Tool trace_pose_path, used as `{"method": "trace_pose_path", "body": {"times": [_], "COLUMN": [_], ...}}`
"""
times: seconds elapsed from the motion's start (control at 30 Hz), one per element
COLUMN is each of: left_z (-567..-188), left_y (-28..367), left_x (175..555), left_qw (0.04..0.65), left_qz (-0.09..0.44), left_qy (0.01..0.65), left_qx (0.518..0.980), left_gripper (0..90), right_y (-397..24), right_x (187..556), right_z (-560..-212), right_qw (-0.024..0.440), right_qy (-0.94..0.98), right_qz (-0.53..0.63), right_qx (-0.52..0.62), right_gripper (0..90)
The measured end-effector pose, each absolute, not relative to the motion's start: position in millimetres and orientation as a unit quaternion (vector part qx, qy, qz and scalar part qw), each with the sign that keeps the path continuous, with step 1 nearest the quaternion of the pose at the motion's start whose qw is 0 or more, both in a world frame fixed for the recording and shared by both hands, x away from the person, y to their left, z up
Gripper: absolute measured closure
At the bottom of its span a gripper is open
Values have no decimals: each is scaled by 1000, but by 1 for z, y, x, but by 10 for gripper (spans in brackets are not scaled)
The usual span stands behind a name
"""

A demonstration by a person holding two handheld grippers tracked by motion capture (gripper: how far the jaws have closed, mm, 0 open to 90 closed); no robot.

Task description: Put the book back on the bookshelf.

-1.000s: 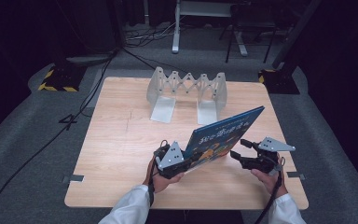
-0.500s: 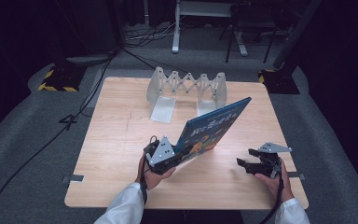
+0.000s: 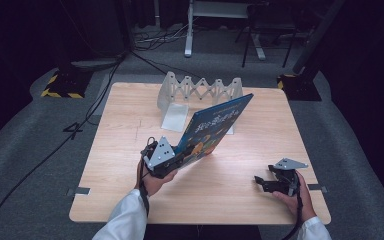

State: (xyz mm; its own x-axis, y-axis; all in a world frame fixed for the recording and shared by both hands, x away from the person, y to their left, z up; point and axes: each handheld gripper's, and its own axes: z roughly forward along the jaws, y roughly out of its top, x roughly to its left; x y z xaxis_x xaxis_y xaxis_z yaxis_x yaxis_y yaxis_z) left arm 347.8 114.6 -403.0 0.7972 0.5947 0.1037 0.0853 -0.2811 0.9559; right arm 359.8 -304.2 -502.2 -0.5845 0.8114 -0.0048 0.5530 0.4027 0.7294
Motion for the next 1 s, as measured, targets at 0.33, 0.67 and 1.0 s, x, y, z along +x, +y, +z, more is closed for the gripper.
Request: {"method": "trace_pose_path", "body": {"times": [0.33,0.67,1.0], "left_z": [-398,-390,-372], "left_y": [122,124,124], "left_x": [354,357,372], "left_qw": [545,540,496], "left_qz": [236,250,283], "left_qy": [220,215,214], "left_qx": [774,774,793], "left_gripper": [827,828,828], "right_y": [-304,-304,-304], "right_x": [360,359,359], "right_z": [-503,-503,-503], "right_qw": [184,183,177], "right_qy": [817,819,826], "right_qz": [356,357,360], "right_qx": [413,409,397], "right_gripper": [243,244,243]}}
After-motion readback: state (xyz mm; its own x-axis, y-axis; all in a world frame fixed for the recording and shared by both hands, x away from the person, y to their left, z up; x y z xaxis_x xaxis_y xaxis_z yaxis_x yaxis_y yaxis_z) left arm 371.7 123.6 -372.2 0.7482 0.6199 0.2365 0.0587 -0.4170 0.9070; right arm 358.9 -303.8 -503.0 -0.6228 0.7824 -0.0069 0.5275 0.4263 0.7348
